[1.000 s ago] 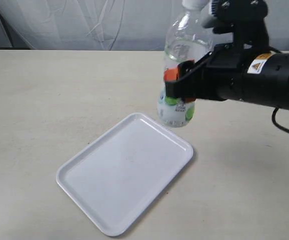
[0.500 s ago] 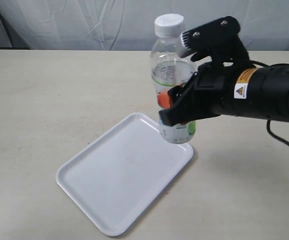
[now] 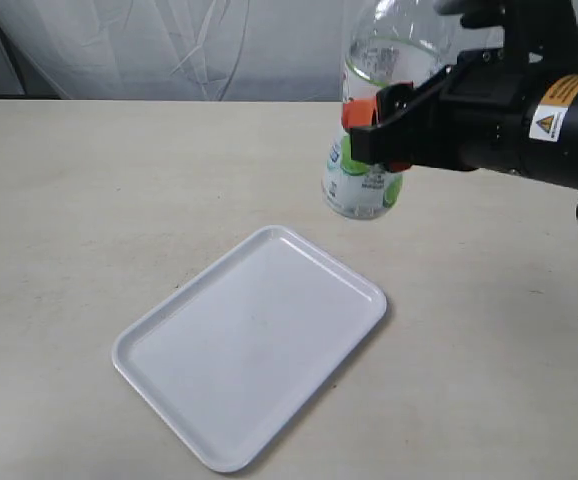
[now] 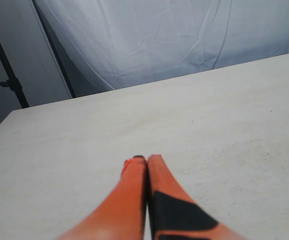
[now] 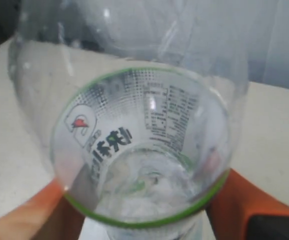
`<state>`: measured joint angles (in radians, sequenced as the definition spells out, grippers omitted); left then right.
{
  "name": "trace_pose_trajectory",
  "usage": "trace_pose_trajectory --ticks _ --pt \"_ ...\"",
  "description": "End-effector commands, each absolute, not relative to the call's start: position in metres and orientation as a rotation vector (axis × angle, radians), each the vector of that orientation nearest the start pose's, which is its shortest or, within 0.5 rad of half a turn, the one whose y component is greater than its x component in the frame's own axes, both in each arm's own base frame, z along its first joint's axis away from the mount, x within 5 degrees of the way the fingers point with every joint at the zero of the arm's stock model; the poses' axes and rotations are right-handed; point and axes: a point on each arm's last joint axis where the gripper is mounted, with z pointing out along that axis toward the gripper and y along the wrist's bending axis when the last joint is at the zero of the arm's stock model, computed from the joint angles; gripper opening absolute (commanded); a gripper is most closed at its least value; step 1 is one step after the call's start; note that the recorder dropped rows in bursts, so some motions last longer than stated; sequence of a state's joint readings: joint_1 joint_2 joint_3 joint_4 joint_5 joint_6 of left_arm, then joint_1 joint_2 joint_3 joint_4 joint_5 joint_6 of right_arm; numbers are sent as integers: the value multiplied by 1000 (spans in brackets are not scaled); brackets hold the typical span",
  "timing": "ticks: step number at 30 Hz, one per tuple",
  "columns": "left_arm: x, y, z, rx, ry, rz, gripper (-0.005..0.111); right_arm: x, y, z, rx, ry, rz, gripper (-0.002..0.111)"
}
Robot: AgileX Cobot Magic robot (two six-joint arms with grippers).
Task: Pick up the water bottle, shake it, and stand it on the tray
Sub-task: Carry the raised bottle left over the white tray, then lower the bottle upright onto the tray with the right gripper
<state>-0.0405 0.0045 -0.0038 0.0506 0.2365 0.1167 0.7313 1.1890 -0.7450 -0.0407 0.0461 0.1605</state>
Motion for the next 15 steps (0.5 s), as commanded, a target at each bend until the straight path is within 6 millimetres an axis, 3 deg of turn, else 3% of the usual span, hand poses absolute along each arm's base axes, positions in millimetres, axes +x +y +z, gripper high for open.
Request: trace_pose_trajectory --ticks 1,4,6,9,11,12,15 --pt "55 -1 192 165 1714 94 0 181 184 263 -675 2056 562 -1" --pt "55 -1 192 163 1715 92 0 173 192 247 -732 2084 569 -1" --pt "55 -1 192 163 1715 92 0 174 193 266 -702 1977 614 -1" --pt "55 -1 192 163 1715 92 0 172 191 309 -643 1793 681 -1" --pt "55 -1 192 163 1715 92 0 171 190 322 -630 1757 694 -1" --pt "55 -1 192 163 1715 92 0 172 191 318 -637 1776 687 -1" --pt "55 -1 192 163 1715 92 0 177 197 279 -718 1873 620 -1"
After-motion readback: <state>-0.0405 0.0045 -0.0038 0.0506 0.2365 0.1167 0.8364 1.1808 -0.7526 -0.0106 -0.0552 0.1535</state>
